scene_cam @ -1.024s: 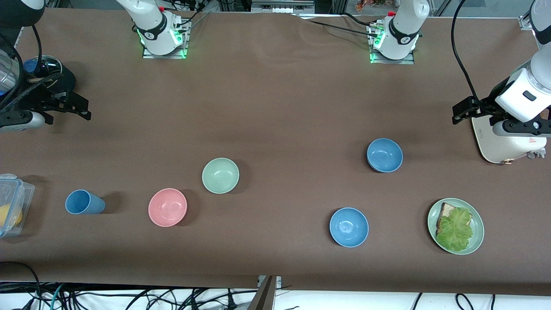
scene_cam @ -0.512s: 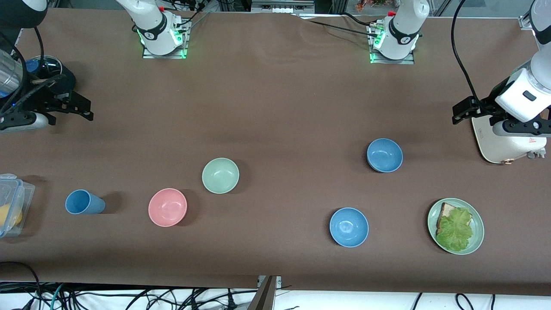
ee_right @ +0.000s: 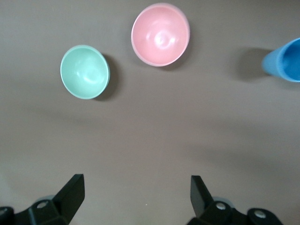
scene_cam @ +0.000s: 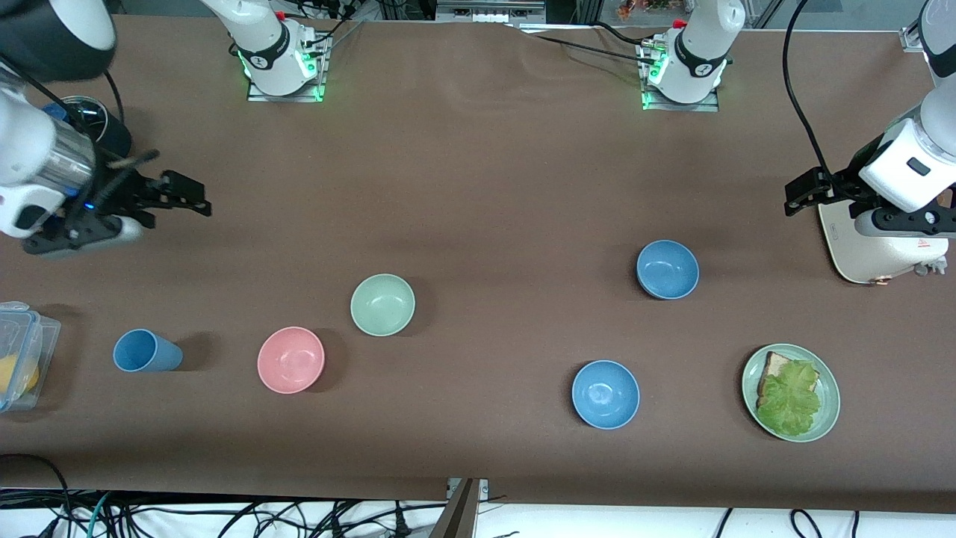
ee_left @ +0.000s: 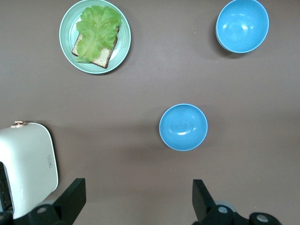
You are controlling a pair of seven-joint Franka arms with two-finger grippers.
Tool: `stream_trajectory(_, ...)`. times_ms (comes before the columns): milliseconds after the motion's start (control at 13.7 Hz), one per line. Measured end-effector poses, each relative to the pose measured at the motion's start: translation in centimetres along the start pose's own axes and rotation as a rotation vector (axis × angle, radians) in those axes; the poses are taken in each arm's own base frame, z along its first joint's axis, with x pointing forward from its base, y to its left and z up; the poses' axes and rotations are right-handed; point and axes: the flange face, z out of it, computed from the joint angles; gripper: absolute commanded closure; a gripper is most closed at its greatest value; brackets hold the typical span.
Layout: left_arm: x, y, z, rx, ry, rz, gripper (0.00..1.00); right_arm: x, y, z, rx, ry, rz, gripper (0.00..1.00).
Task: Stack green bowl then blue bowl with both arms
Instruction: 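Reach the right gripper down to the green bowl rim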
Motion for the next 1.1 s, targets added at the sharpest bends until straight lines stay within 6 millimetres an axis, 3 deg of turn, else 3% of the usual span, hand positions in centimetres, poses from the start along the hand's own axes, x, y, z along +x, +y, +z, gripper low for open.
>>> stream_trajectory(293, 0.0, 0.0, 0.0, 0.0, 0.0, 0.0, 0.0, 4.8, -3.6, 8.7, 0.012, -0.021, -0.012, 0.0)
stream_trajectory(512, 0.0, 0.0, 0.0, 0.0, 0.0, 0.0, 0.0, 7.5, -8.6, 16.2, 0.016, 0.005, 0.074, 0.0)
stream_trajectory(659, 0.0, 0.0, 0.0, 0.0, 0.0, 0.0, 0.0, 8.3, -11.3, 21.6, 0.019, 0.037, 0.111, 0.0)
stream_trajectory(878, 0.0, 0.0, 0.0, 0.0, -0.001, 0.0, 0.0, 9.0, -11.4, 27.1, 0.026, 0.069, 0.132, 0.01)
stream_trajectory(1098, 0.0, 0.0, 0.0, 0.0, -0.001, -0.001, 0.0, 9.5, -10.7, 29.1, 0.021, 0.08, 0.161, 0.04)
